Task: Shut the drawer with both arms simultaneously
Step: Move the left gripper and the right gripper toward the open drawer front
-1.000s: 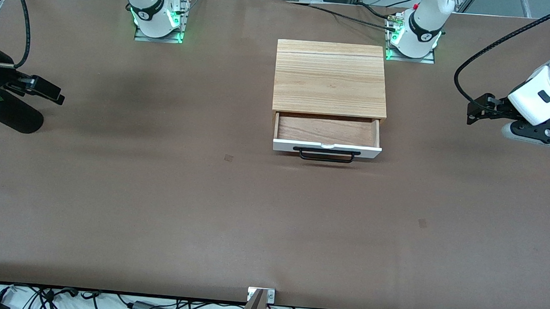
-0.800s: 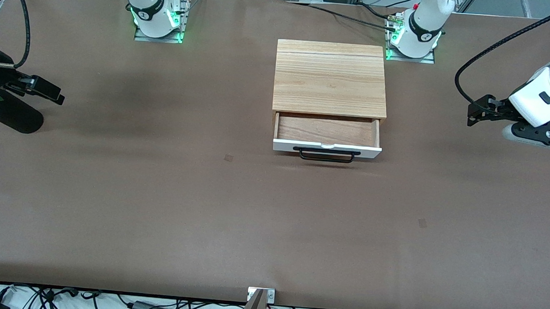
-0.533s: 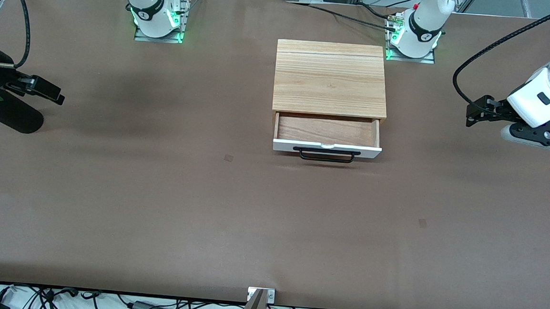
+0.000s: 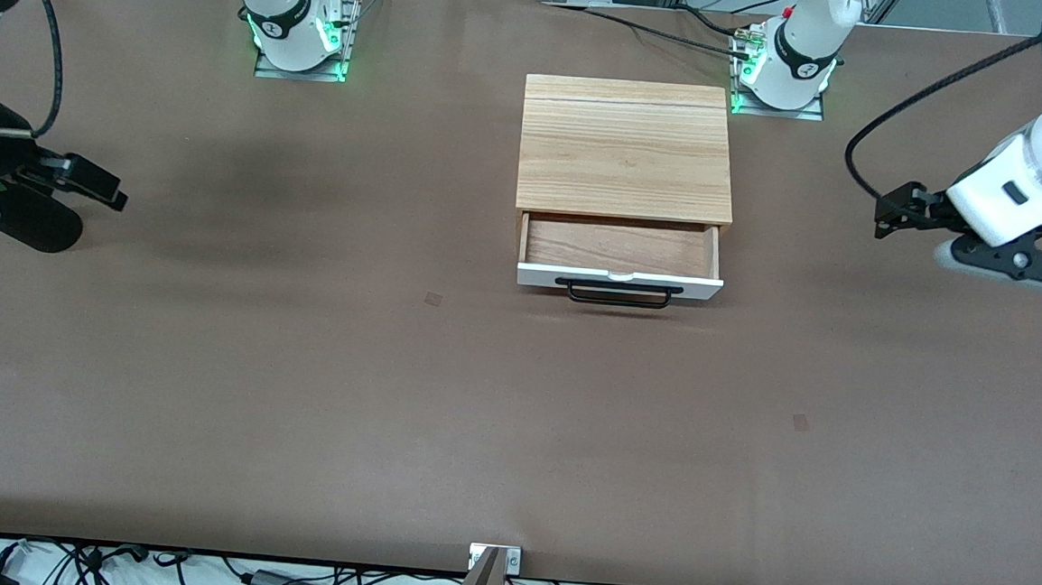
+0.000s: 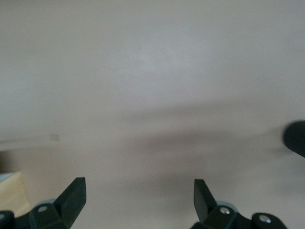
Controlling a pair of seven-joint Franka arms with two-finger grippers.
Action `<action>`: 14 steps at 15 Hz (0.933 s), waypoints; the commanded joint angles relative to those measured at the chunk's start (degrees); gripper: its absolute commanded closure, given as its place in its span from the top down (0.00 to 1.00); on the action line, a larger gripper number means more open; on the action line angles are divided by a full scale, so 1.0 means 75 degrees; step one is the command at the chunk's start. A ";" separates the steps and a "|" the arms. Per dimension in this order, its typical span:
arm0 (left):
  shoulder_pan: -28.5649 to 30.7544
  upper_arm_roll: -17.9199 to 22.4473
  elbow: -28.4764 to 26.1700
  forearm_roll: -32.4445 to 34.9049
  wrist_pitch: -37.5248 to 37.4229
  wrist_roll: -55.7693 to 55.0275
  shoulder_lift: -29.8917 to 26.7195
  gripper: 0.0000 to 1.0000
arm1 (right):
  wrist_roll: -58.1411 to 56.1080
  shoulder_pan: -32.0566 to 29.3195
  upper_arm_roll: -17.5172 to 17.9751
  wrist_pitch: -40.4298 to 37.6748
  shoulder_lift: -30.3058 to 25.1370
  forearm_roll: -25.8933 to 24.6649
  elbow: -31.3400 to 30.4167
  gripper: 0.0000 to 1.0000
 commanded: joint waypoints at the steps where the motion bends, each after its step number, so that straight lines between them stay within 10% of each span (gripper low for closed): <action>1: 0.0076 0.0019 0.0526 -0.0092 -0.0107 0.0029 0.0506 1.00 | 0.0069 -0.0106 0.0587 0.0375 0.0333 0.0205 -0.0009 1.00; 10: -0.0473 -0.0027 0.0573 -0.1111 0.1075 0.0006 0.2251 1.00 | 0.2002 0.0572 0.1491 0.2037 0.1691 0.0615 0.0014 1.00; 14: -0.0521 -0.0062 0.0573 -0.1765 0.3218 0.0111 0.2861 1.00 | 0.2061 0.1135 0.1514 0.2518 0.2196 0.0650 0.0002 1.00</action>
